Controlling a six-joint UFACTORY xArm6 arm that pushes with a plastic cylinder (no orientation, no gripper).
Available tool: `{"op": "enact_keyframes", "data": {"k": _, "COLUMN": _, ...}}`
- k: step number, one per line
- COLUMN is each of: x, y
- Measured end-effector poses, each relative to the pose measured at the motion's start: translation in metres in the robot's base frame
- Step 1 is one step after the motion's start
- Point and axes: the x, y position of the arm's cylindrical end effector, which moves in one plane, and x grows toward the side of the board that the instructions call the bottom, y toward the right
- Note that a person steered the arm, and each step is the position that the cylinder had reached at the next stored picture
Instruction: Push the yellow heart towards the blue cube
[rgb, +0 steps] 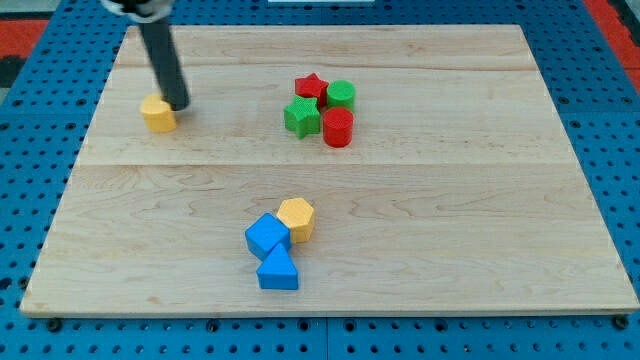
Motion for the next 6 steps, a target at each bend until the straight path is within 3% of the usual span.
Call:
{"op": "enact_keyframes", "data": {"k": 1, "x": 0.017, "y": -0.027}}
{"op": "enact_keyframes", "data": {"k": 2, "x": 0.035, "y": -0.015}}
{"op": "enact_keyframes", "data": {"k": 6, "x": 0.012, "y": -0.012}}
